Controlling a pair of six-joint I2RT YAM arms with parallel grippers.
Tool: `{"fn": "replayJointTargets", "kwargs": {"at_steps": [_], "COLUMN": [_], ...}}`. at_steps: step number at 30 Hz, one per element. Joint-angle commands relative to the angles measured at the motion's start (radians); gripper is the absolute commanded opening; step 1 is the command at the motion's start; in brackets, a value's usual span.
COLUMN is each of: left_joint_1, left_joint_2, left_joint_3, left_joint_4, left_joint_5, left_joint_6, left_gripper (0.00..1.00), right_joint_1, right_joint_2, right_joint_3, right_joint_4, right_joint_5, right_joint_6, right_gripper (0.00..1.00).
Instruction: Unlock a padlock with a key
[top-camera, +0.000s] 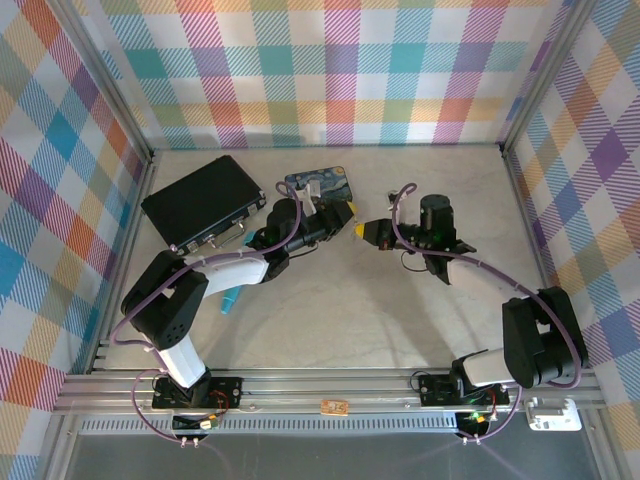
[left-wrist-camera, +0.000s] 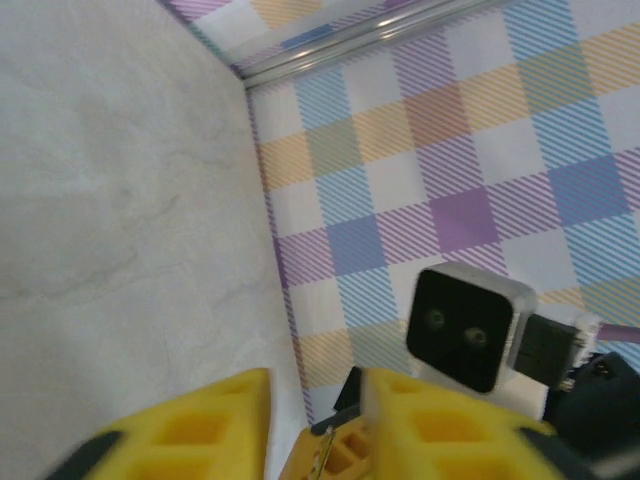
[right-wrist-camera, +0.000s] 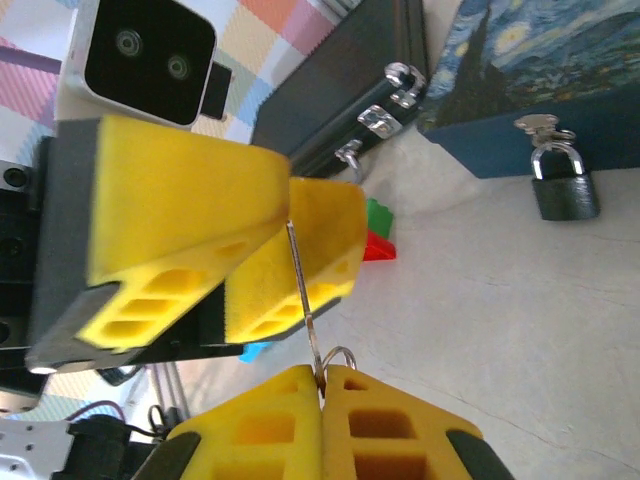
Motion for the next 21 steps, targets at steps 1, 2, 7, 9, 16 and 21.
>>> {"fn": "replayJointTargets", "kwargs": {"at_steps": [1, 2, 7, 9, 16, 21], "left_joint_1": [-0.017, -0.017, -0.017, -0.017, -0.020, -0.022], "left_joint_2": [-0.079, -0.091, -0.085, -0.081, -0.063, -0.020], "left_joint_3": [0.032, 0.056, 0.136, 0.146, 0.178, 0.210], "left_joint_4": [-0.207, -0.298, -0.528, -0.539, -0.548, -0.540], "left_joint_5": [-0.085, -0.113, -0.139, -0.140, -0.155, -0.135], "left_joint_6": [0.014, 0.013, -0.061, -0.104, -0.215, -0.232], "left_gripper": [0.39, 0.41, 0.41, 0.40, 0.38, 0.37], "right_joint_1": [0.006, 0.007, 0.037, 0.053, 0.113, 0.142], "right_joint_2": [-0.041, -0.043, -0.044, -0.039, -0.021, 0.007], "right_joint_3": [0.071, 0.090, 0.163, 0.180, 0.223, 0.247], "right_joint_4": [-0.179, -0.233, -0.436, -0.487, -0.569, -0.576], "right_joint_5": [0.068, 0.095, 0.233, 0.276, 0.387, 0.409], "right_joint_6": [-0.160, -0.204, -0.370, -0.415, -0.489, -0.508], "right_gripper": [0.00, 0.00, 0.00, 0.00, 0.00, 0.00]}}
